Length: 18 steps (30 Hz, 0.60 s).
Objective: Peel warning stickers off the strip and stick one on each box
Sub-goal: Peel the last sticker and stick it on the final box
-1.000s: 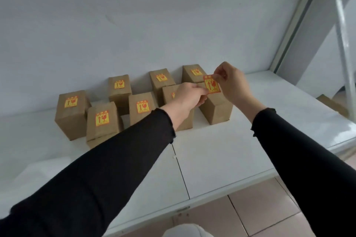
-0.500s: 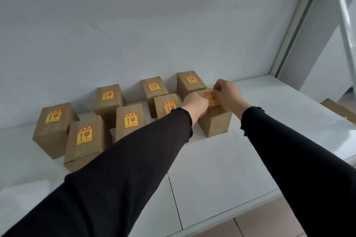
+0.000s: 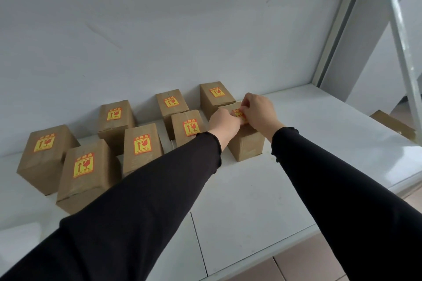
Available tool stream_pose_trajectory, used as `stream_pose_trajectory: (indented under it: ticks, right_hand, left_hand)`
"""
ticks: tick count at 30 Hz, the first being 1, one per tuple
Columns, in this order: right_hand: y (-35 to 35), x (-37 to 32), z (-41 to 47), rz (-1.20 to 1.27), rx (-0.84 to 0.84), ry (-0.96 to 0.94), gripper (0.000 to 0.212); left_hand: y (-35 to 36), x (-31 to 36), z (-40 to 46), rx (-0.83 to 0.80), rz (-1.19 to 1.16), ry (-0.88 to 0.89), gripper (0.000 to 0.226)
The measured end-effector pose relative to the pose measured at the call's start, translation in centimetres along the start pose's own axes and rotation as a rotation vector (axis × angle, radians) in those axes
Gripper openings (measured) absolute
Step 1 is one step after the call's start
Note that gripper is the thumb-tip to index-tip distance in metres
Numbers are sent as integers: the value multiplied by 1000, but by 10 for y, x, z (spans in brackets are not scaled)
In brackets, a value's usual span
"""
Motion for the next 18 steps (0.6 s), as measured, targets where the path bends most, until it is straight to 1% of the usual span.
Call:
stream_pose_trajectory:
  ticks: [4, 7, 11, 13, 18]
  right_hand:
    - [0, 1, 0, -10, 5, 3, 10]
    - [0, -1, 0, -40, 12, -3, 10]
    - [0, -2, 0, -54, 21, 4, 11]
    - [-1, -2, 1, -43, 22, 27, 14]
    - [-2, -1, 6, 1, -8, 69, 14]
  left_hand:
    - [1, 2, 1, 10, 54, 21, 18]
    - [0, 1, 0, 35, 107, 19, 31]
    - [-2, 4, -6, 88, 194, 72, 36]
    - [-2, 4, -8, 112, 202, 112, 38]
    - [-3, 3, -11, 101, 229, 160, 40]
Point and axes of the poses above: each hand's wrist, its own z-axis towards the middle knuckle, its own y-axis out of the palm, x = y × z, the point moved 4 cm from there along z, towards the middle knuckle, and after that the axes turned 3 degrees about -x, right-handed, at the moved point
